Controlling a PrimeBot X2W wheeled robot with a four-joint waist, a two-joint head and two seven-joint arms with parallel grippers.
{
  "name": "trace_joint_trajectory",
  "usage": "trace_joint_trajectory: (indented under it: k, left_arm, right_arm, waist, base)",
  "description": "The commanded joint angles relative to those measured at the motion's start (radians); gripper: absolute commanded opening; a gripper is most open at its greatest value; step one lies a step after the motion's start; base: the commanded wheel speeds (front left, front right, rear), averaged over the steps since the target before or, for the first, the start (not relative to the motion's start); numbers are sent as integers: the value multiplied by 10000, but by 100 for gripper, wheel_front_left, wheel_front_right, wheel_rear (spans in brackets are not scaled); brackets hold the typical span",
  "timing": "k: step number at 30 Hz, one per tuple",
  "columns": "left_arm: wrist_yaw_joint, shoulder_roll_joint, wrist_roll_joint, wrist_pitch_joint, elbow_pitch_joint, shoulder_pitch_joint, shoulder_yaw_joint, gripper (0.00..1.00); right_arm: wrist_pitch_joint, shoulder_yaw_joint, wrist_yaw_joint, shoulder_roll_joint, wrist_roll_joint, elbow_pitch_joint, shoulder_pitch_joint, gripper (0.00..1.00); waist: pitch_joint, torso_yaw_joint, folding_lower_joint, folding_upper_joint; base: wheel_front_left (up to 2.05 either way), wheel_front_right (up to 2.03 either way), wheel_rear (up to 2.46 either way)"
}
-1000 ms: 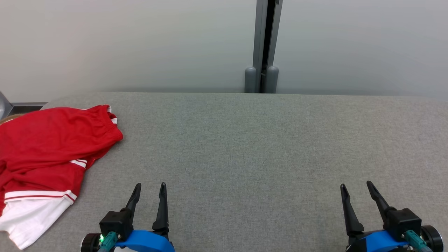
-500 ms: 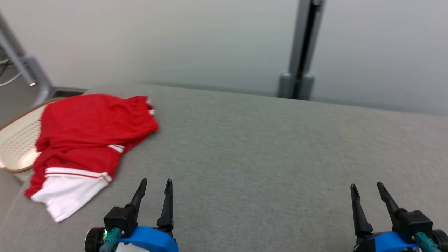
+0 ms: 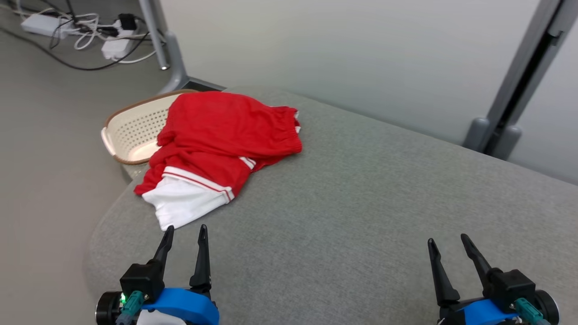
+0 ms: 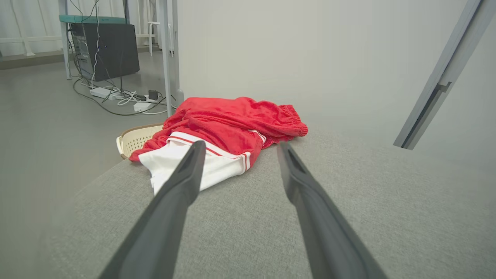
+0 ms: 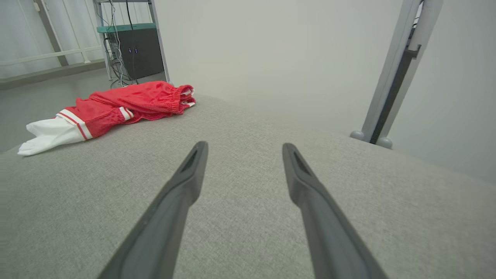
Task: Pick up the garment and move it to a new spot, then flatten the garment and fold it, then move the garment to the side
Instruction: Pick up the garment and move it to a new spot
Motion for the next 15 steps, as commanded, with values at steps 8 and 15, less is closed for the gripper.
trace_joint_trajectory:
  k: [8, 15]
  left_arm:
    - [-28, 43, 50, -49, -179, 129, 412, 100]
    - [77, 476, -45, -49, -783, -496, 1137, 100]
  right_arm:
    - [-35, 286, 2, -46, 42, 11, -114, 100]
    - [-35, 245, 3, -46, -326, -187, -339, 100]
  waist:
    - [166, 349, -1, 0]
    - [623, -90, -1, 0]
  base:
    - [0, 0, 0]
    - [0, 0, 0]
